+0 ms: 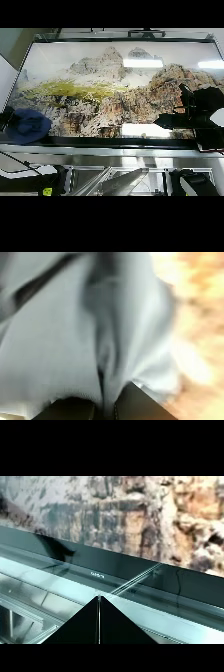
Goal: Fold the shirts.
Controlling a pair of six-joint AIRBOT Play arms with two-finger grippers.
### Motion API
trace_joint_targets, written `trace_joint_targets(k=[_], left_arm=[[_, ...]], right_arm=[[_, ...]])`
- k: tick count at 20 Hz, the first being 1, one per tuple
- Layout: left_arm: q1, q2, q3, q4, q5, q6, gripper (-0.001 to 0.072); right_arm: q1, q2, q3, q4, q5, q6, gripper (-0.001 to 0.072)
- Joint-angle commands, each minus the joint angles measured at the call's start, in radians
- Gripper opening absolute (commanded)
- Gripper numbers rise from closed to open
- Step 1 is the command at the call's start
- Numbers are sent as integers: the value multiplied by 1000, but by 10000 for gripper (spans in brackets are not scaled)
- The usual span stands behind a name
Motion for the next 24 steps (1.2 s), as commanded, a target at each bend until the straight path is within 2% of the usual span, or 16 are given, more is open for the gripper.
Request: trace_joint_targets(k=[1, 6, 9, 11, 15, 19, 20, 22, 23, 24], left_arm=[[-235, 104, 77, -168, -15, 1, 6], [-724, 293, 116, -178, 26, 1, 7], [-987, 351, 115, -132, 129, -6, 8], [-1129, 354, 79, -63, 191, -48, 27], [-1281, 294, -18, -41, 253, -53, 26], [-1321, 209, -43, -42, 238, -54, 26], [-1321, 198, -42, -41, 227, -53, 71], [-1297, 189, -43, -39, 209, -50, 679], [-1270, 190, -38, -39, 208, -46, 714], [-1237, 190, -19, -38, 180, -45, 714]], right_arm=[[1, -1, 0, 0, -31, 0, 14], [1, -1, 0, 0, -62, 0, 14], [1, -1, 0, 0, -63, 0, 14], [1, -3, 0, 0, -63, 0, 14], [1, -31, -1, -4, -61, -1, 14], [1, -79, -1, -4, -59, -18, 14], [0, -84, -1, -4, -63, -40, 15], [-1, -88, 6, -3, -83, -70, 22], [-1, -88, 12, -4, -95, -87, 44], [-1, -88, 16, -3, -105, -113, 284]])
